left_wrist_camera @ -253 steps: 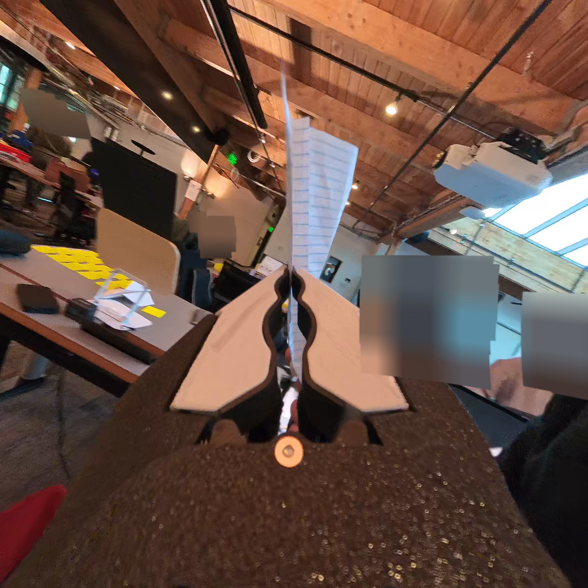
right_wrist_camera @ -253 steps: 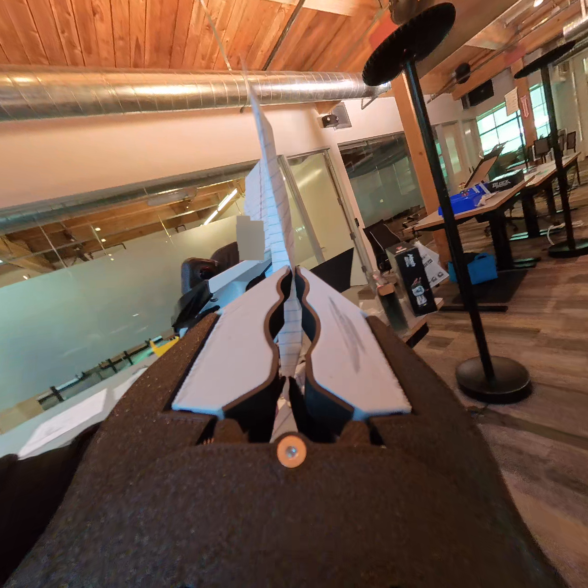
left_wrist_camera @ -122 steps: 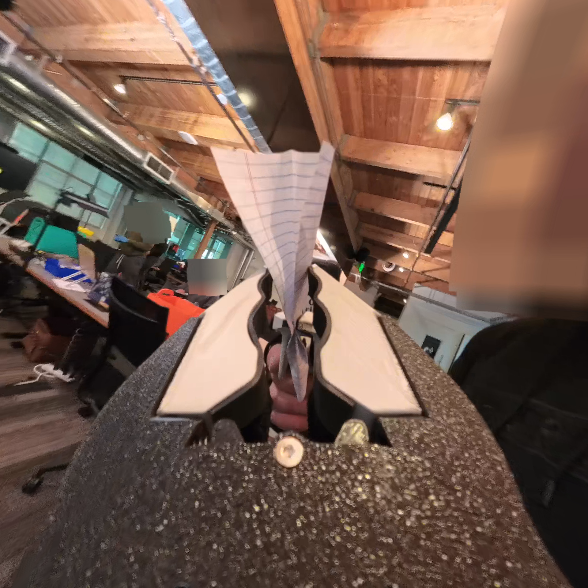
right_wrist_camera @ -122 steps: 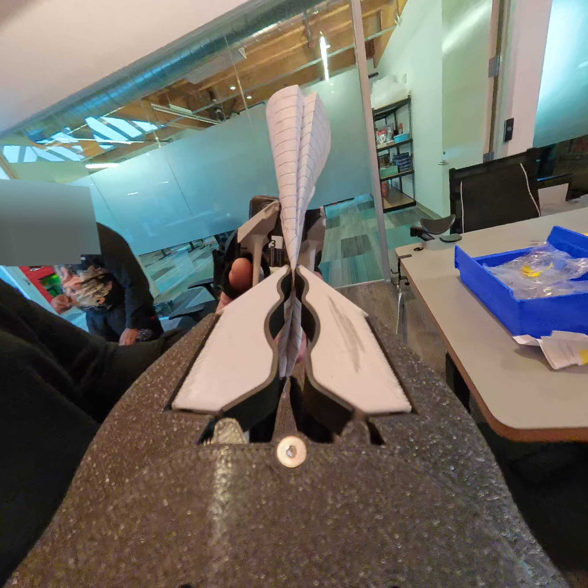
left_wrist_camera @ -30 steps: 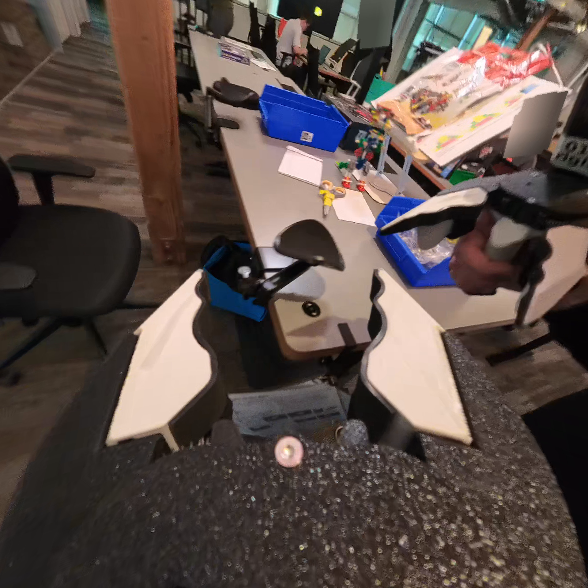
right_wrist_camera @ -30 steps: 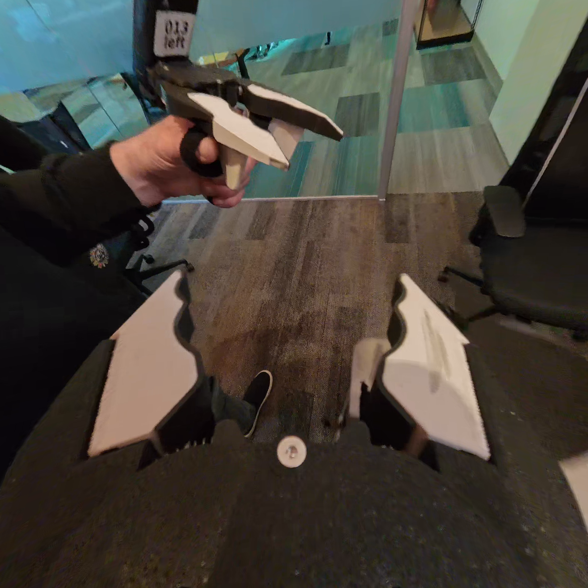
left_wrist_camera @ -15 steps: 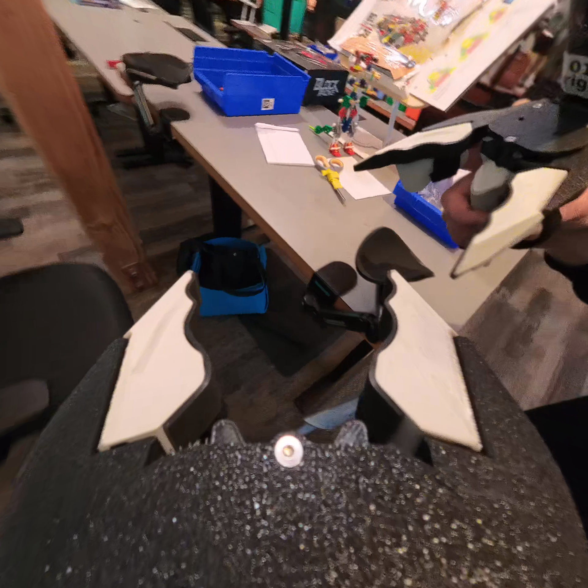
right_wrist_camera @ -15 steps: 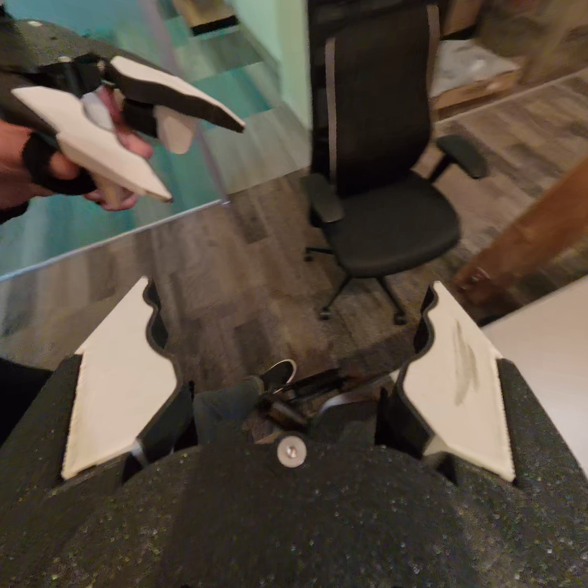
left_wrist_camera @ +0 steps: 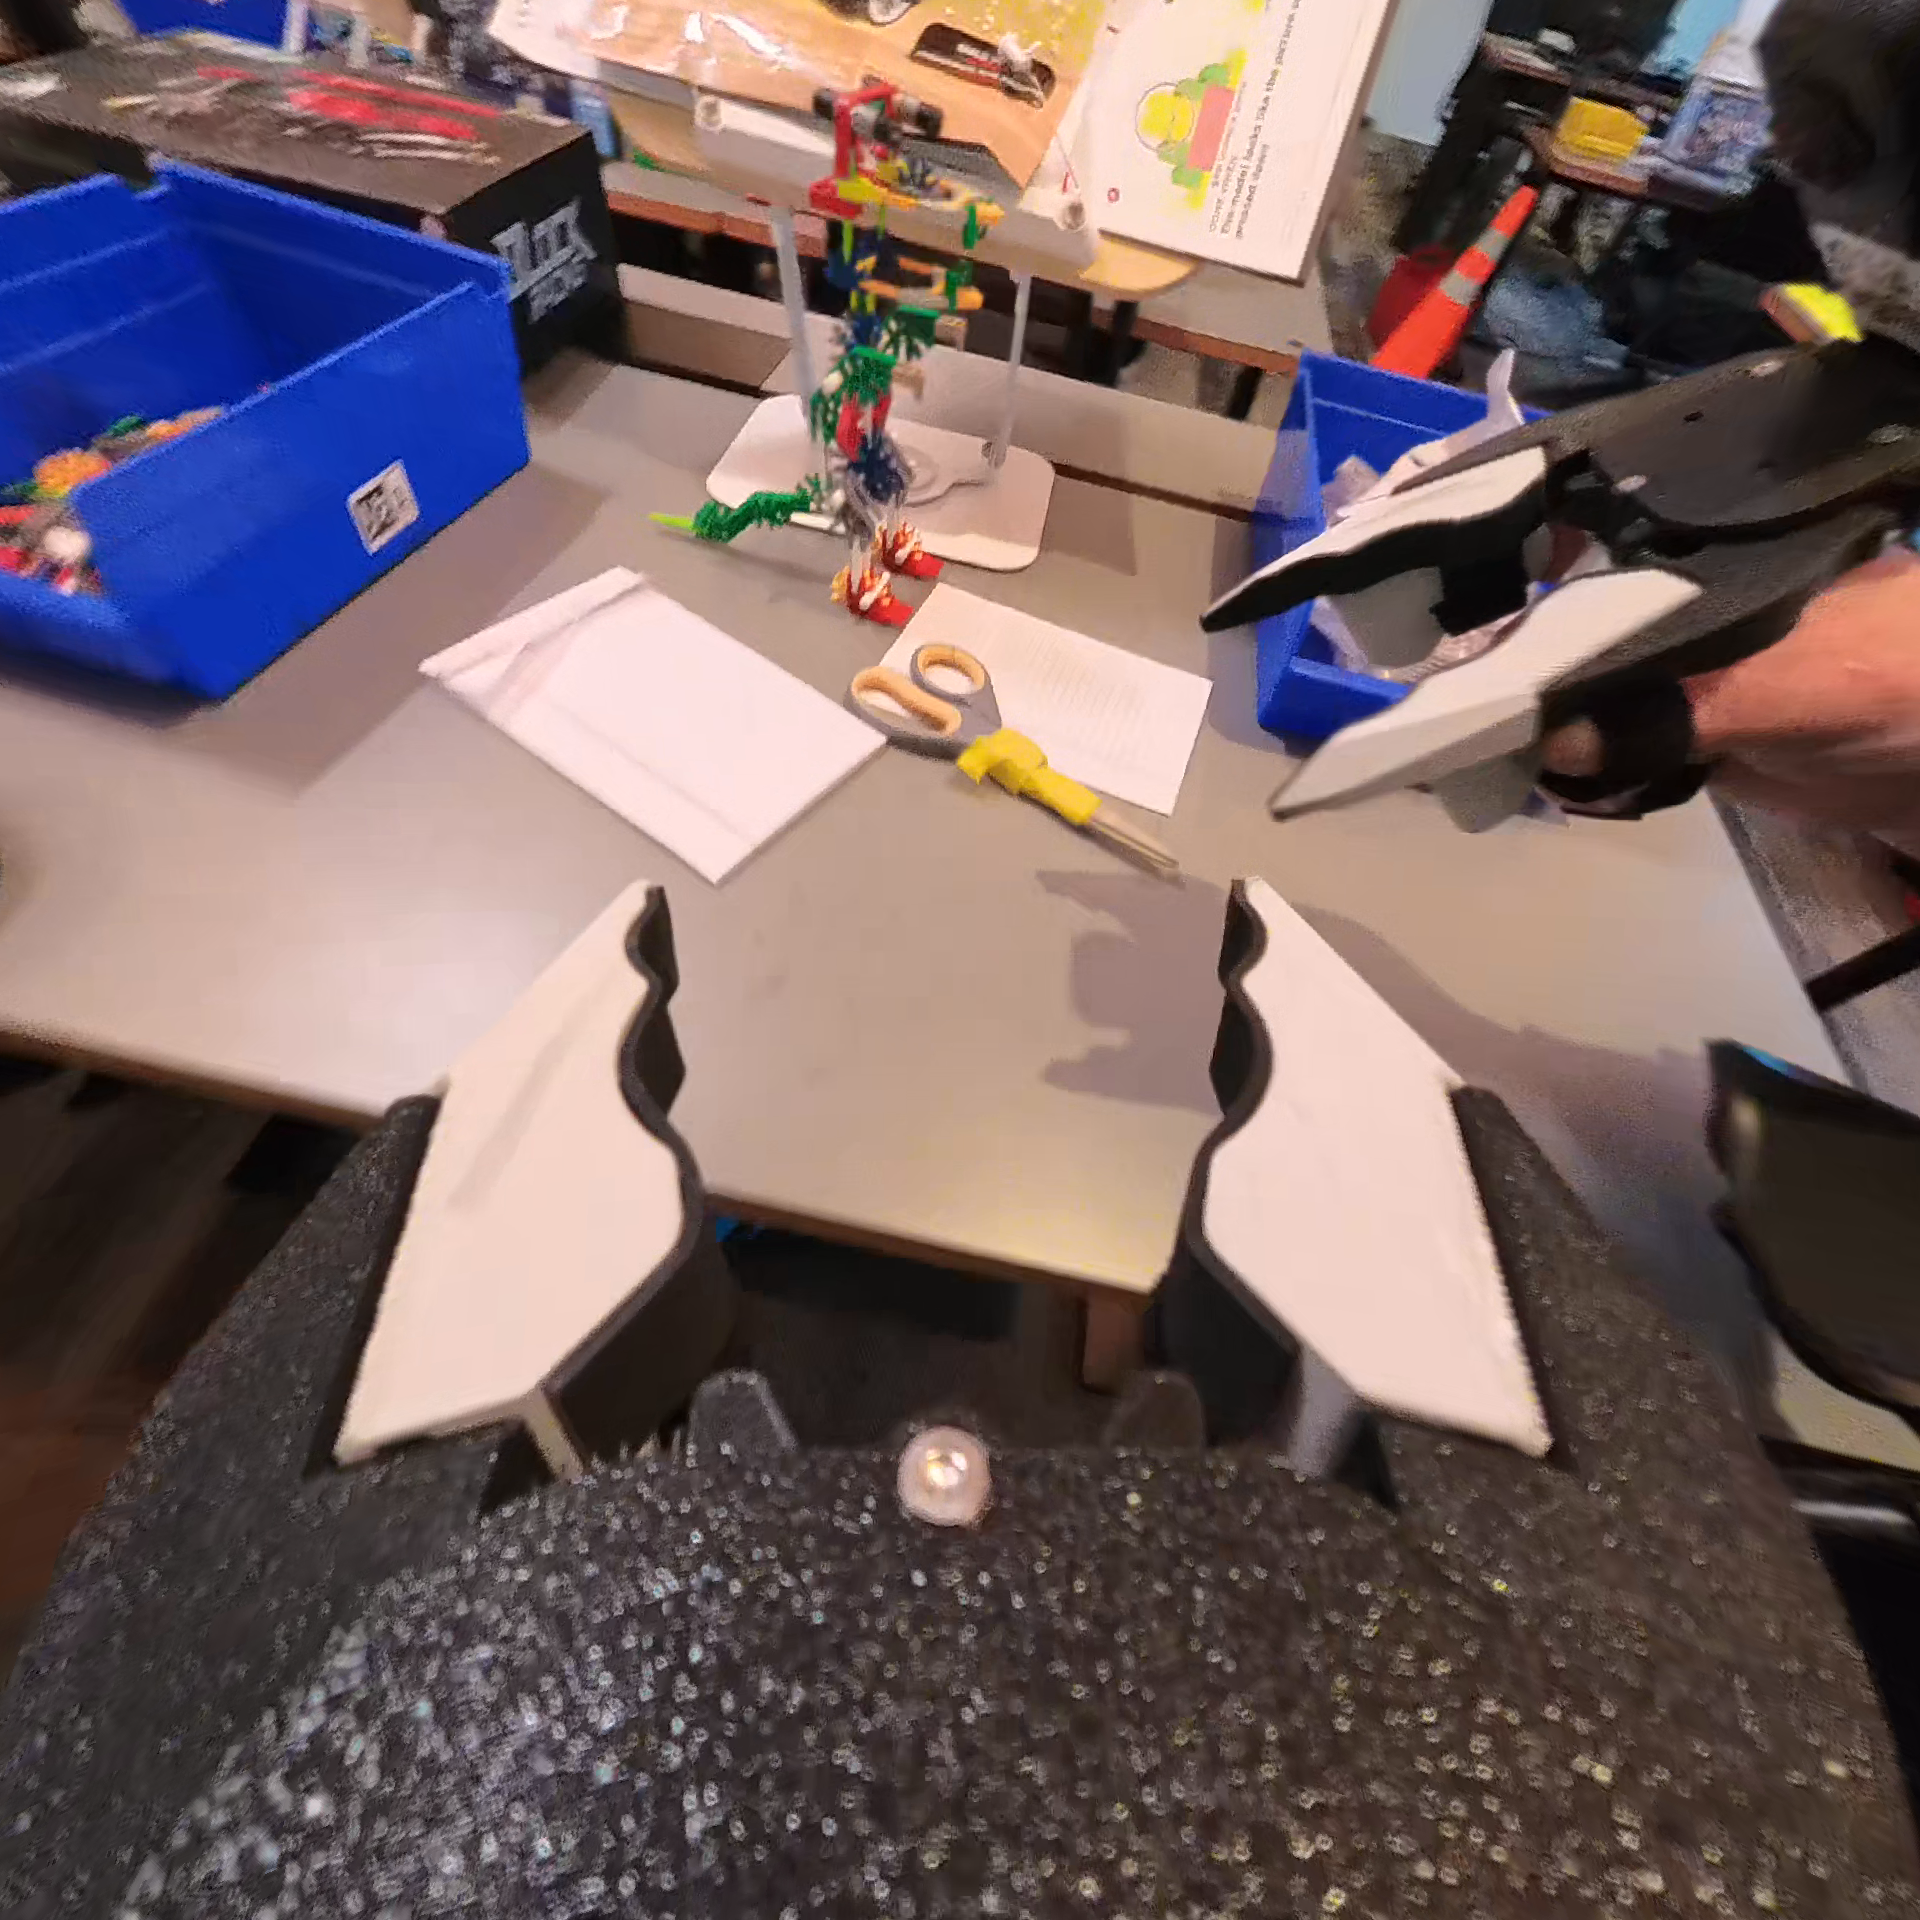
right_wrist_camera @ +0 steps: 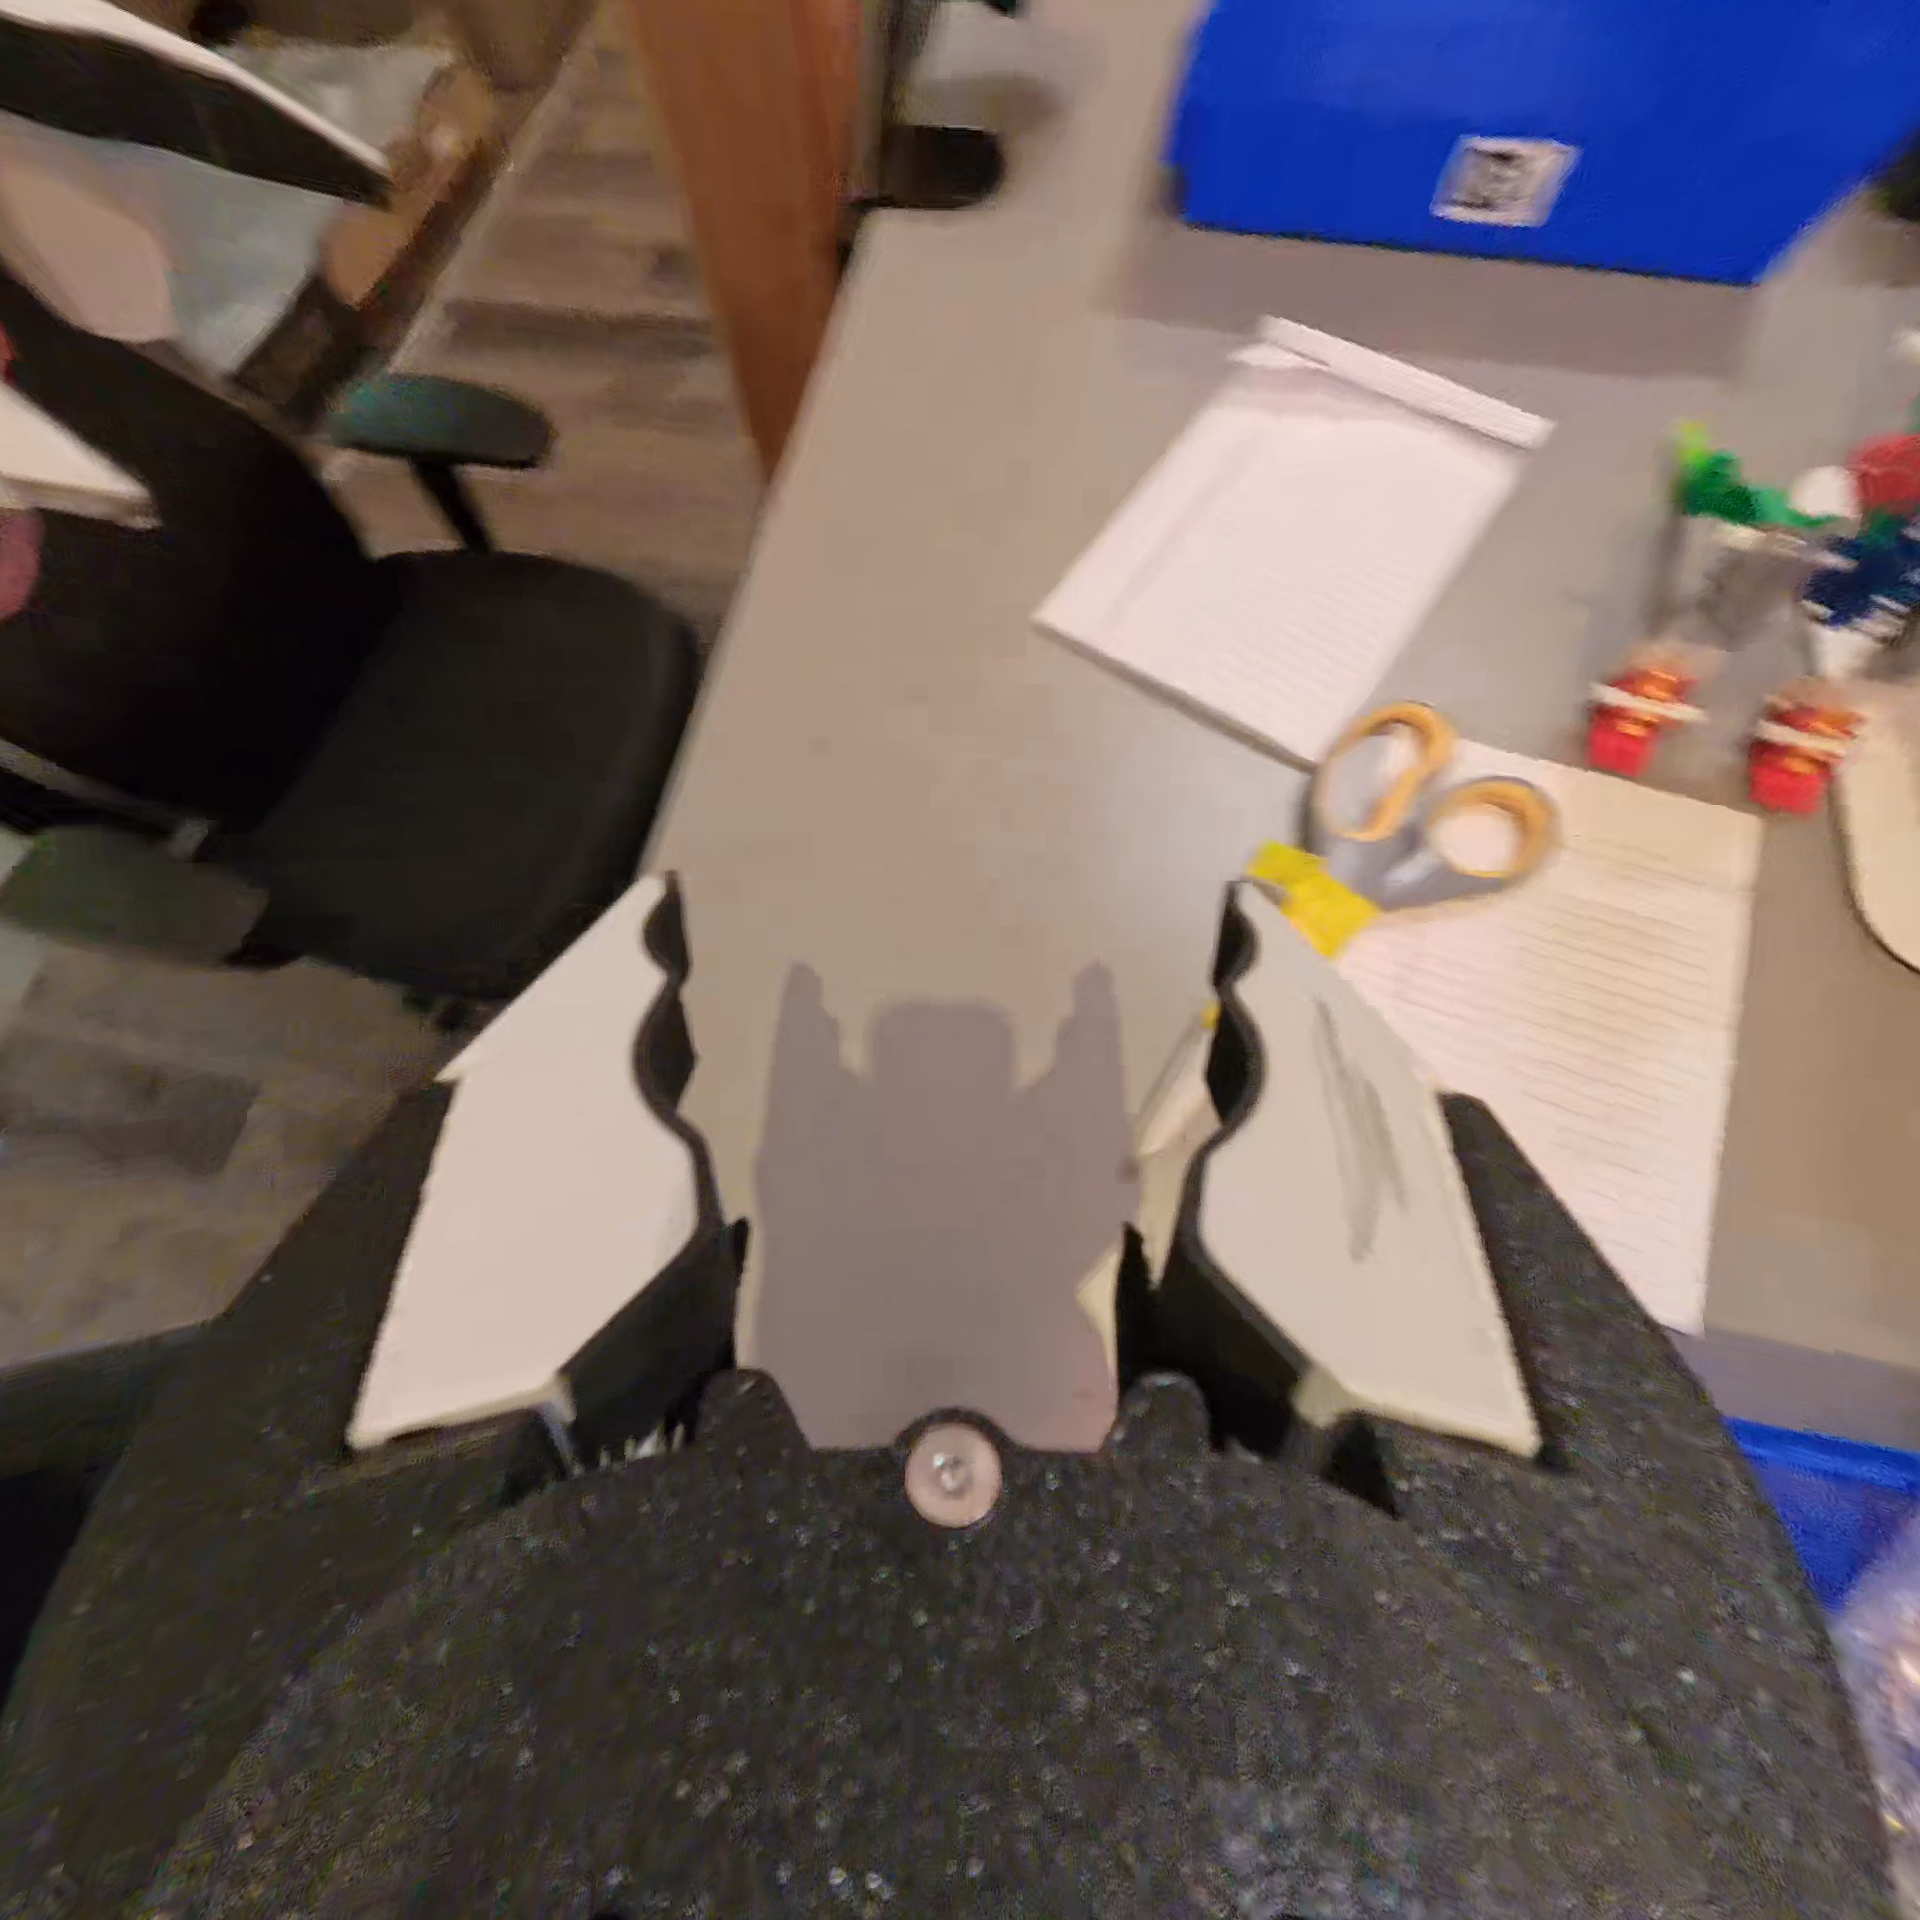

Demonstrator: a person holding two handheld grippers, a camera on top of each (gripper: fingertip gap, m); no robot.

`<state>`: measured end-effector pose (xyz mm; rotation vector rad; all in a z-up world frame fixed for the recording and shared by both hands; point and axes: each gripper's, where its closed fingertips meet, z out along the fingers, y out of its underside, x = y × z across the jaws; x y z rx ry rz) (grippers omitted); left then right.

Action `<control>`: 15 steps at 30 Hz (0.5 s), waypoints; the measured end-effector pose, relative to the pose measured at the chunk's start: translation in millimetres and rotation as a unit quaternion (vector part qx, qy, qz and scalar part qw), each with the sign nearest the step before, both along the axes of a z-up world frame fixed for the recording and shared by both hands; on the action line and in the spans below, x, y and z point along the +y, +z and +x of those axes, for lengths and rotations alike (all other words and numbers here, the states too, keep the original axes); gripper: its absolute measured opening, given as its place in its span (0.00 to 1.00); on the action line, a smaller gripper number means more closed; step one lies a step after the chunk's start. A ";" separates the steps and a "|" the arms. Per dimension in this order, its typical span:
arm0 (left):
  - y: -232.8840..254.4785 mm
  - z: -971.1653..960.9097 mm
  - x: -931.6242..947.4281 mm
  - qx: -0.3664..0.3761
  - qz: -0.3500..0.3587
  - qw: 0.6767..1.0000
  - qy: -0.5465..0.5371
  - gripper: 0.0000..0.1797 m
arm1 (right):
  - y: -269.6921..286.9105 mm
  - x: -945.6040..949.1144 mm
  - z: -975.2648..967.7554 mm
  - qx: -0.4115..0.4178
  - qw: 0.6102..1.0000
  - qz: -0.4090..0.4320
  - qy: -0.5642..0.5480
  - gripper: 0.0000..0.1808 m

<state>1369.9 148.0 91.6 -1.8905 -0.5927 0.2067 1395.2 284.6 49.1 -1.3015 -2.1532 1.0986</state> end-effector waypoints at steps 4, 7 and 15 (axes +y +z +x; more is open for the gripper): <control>-20.6 -45.7 46.6 -0.009 0.003 0.997 -0.072 0.57 | -42.6 48.1 -44.8 -0.061 0.995 0.023 -0.080 0.32; -35.9 -67.0 71.1 -0.014 0.011 0.992 -0.122 0.56 | -58.5 56.1 -67.6 -0.085 0.988 0.008 -0.128 0.25; -47.0 -107.7 91.2 -0.049 0.049 0.971 -0.230 0.56 | -132.0 74.8 -72.6 -0.194 0.948 0.131 -0.216 0.17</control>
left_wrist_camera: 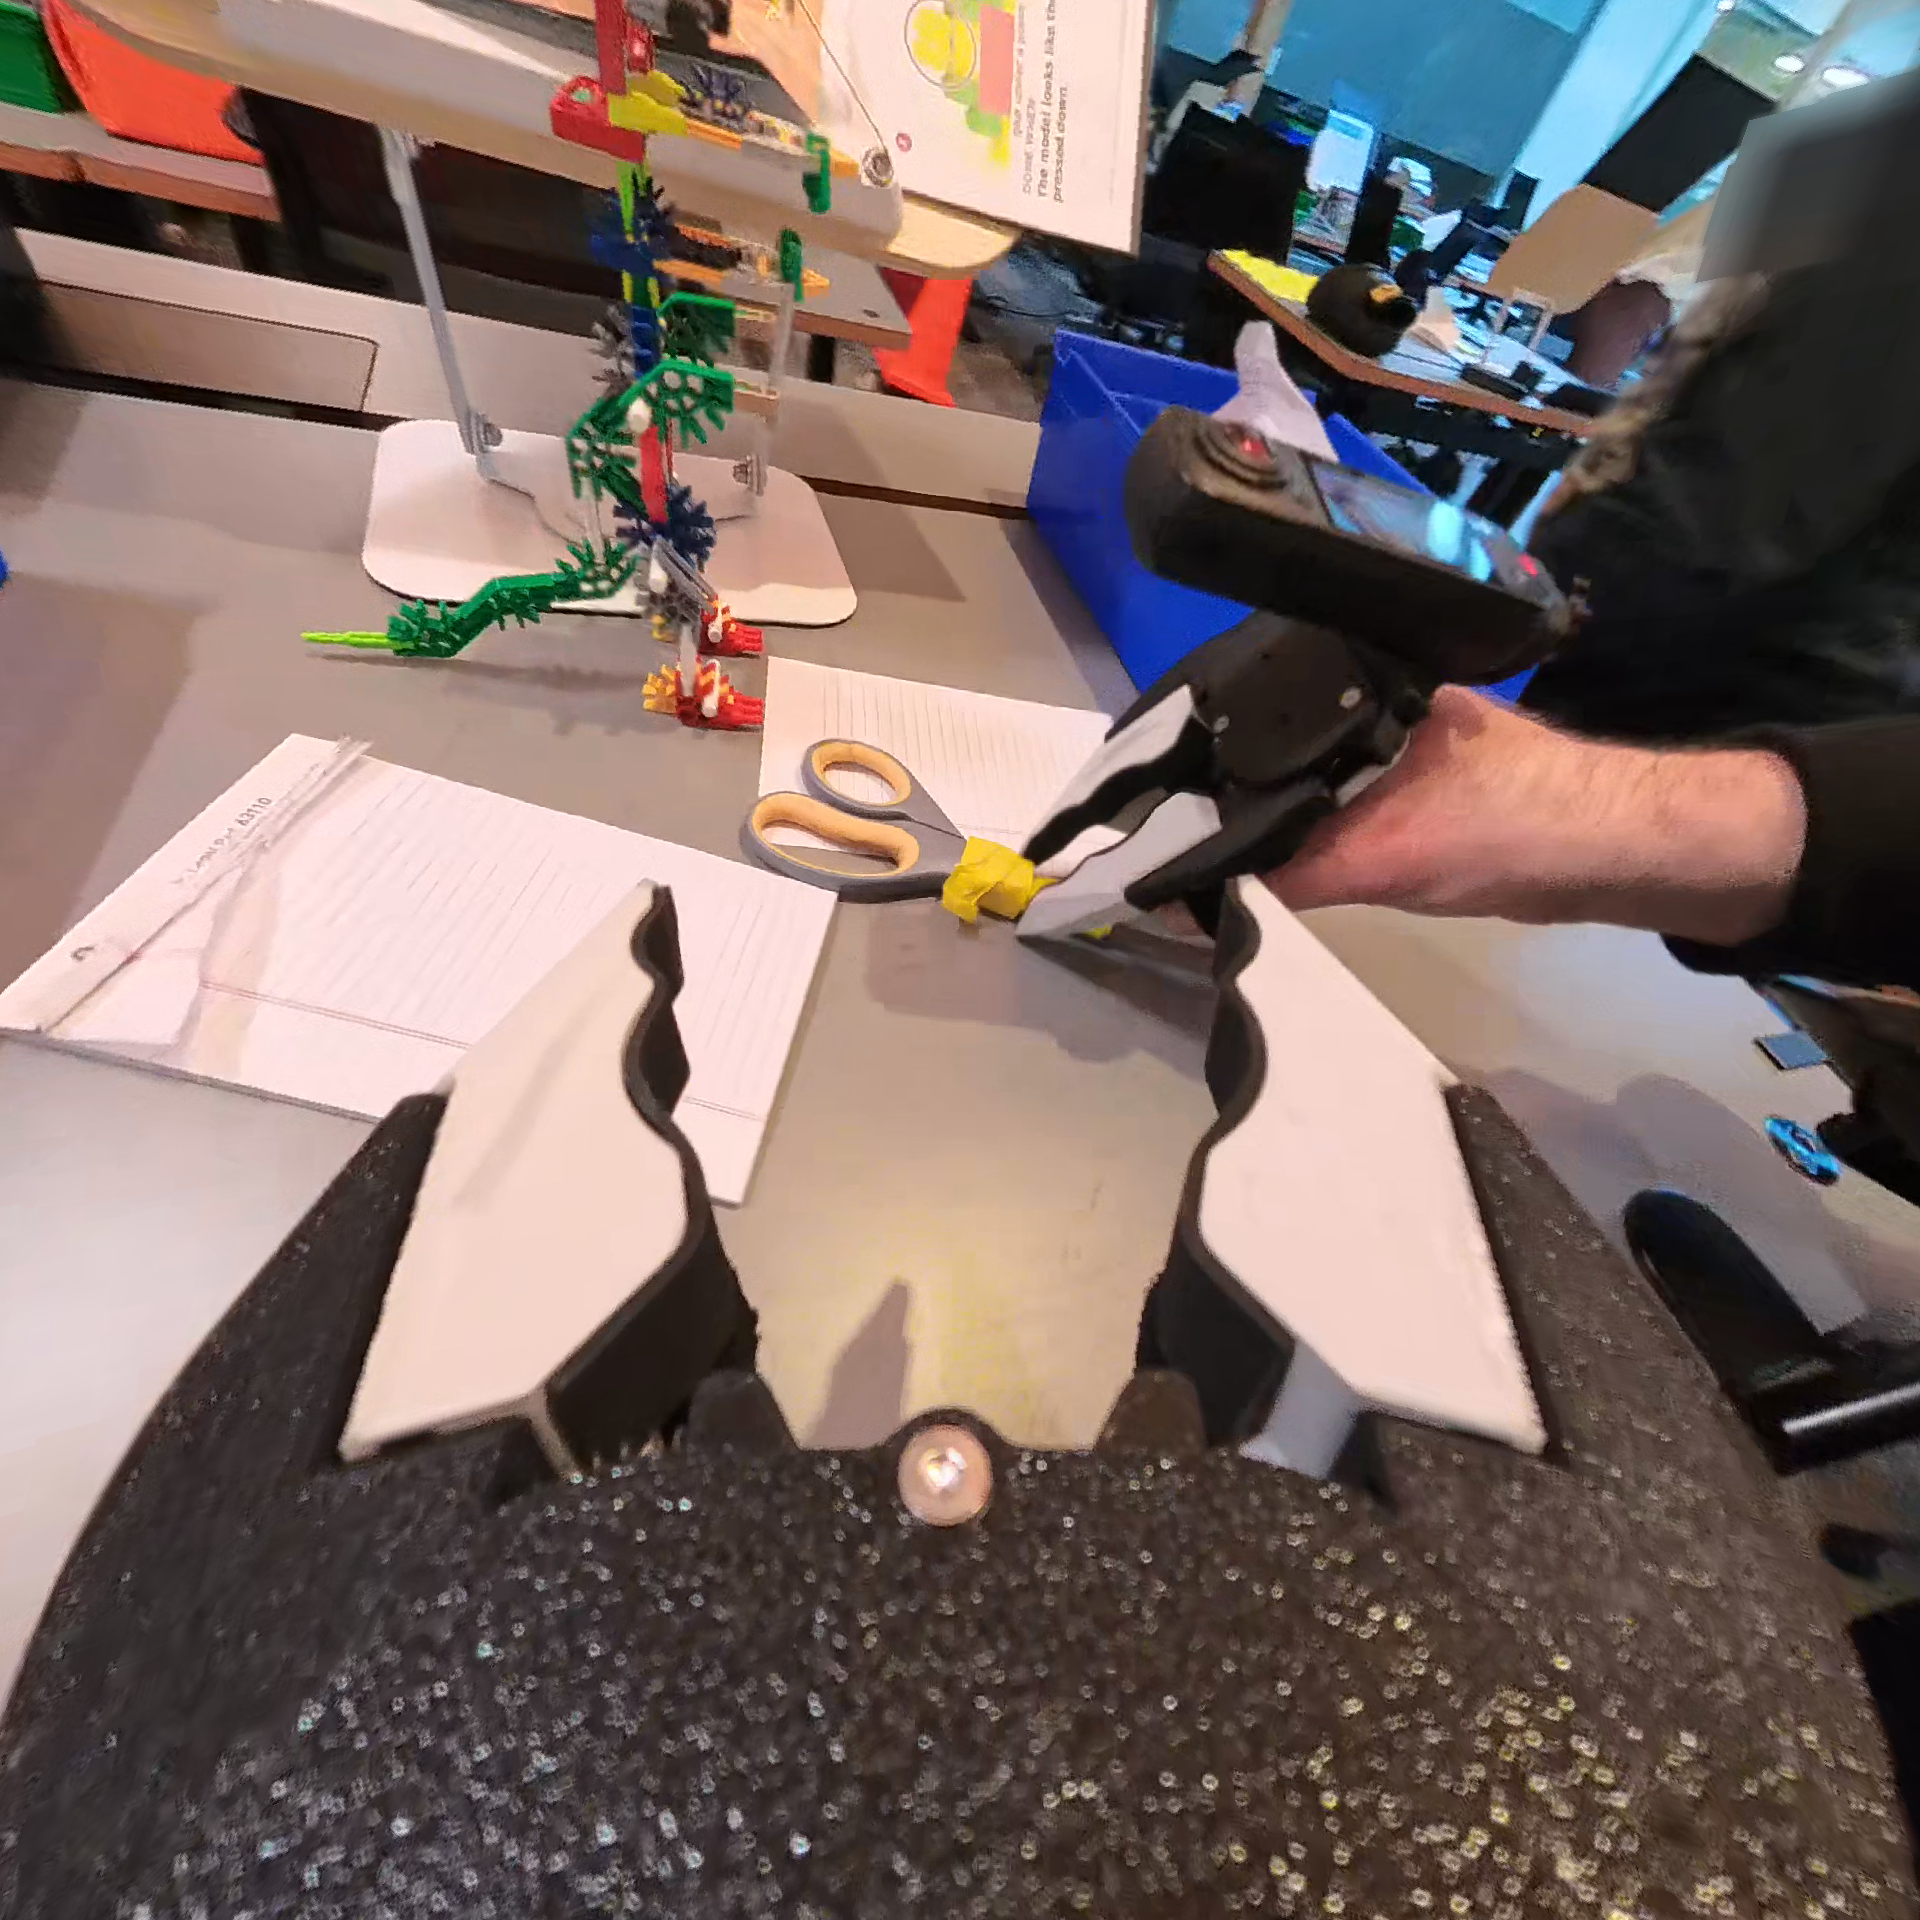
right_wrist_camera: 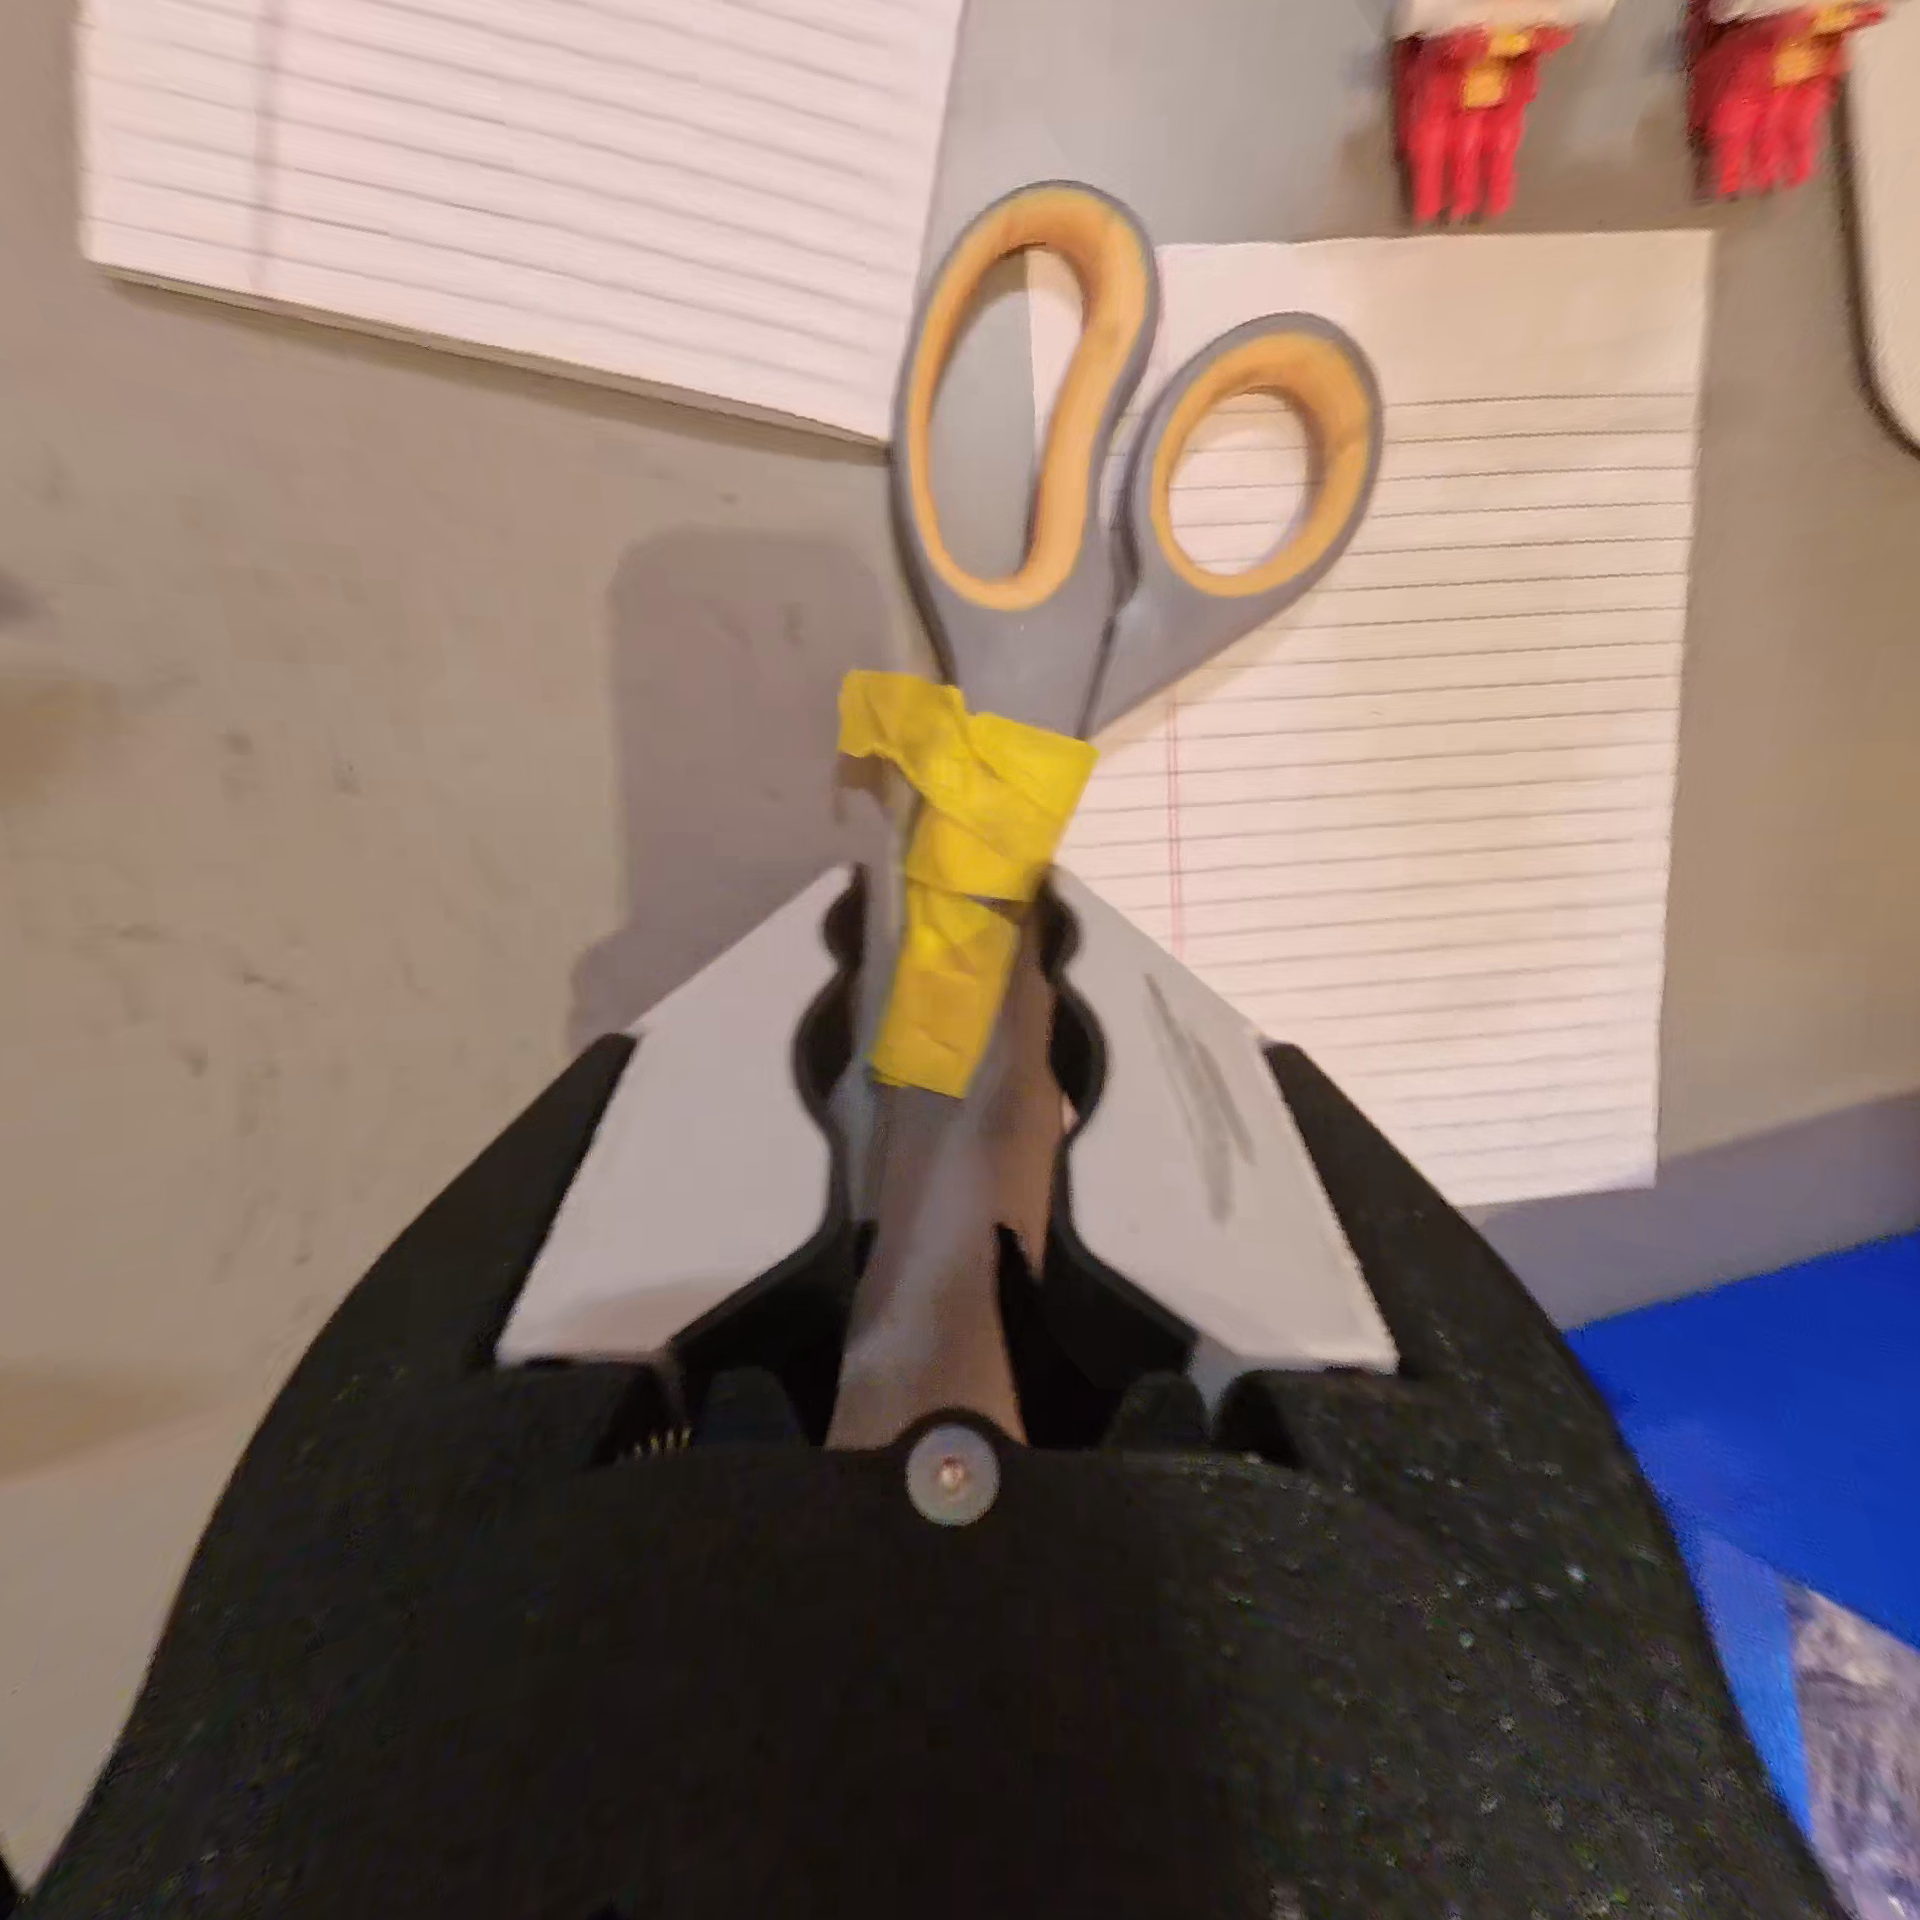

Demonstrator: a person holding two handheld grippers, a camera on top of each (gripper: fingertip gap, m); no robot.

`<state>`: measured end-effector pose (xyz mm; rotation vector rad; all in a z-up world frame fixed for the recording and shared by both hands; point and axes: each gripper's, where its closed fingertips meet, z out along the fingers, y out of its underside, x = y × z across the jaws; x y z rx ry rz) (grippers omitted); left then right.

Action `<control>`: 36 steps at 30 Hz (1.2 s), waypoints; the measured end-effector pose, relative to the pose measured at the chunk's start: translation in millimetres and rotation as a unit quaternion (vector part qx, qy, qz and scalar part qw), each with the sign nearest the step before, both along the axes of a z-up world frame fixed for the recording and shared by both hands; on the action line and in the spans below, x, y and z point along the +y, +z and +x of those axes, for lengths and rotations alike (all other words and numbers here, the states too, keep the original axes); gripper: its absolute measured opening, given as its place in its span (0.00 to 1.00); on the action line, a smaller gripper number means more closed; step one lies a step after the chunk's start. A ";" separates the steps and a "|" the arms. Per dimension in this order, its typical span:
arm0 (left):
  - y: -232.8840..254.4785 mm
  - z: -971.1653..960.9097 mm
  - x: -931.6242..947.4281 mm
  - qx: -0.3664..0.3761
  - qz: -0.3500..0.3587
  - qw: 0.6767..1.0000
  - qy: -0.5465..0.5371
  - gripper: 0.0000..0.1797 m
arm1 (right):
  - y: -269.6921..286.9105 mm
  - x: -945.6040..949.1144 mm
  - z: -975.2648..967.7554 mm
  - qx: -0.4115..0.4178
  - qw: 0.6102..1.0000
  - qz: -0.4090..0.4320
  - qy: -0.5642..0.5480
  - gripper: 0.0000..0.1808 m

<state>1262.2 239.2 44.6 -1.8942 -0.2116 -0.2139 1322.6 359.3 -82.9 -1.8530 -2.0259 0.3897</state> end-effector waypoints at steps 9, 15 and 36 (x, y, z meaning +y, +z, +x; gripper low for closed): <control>21.0 -32.8 1.6 0.001 0.014 0.998 -0.062 0.55 | 16.9 -5.0 9.0 0.044 0.997 -0.038 -0.054 0.10; 38.1 -11.0 33.3 -0.002 0.037 0.993 -0.108 0.54 | 77.2 5.5 37.9 0.129 0.982 -0.089 -0.109 0.09; 167.3 503.1 154.2 0.056 0.111 0.937 -0.327 0.48 | 195.5 15.5 673.7 0.336 0.856 0.020 -0.392 0.08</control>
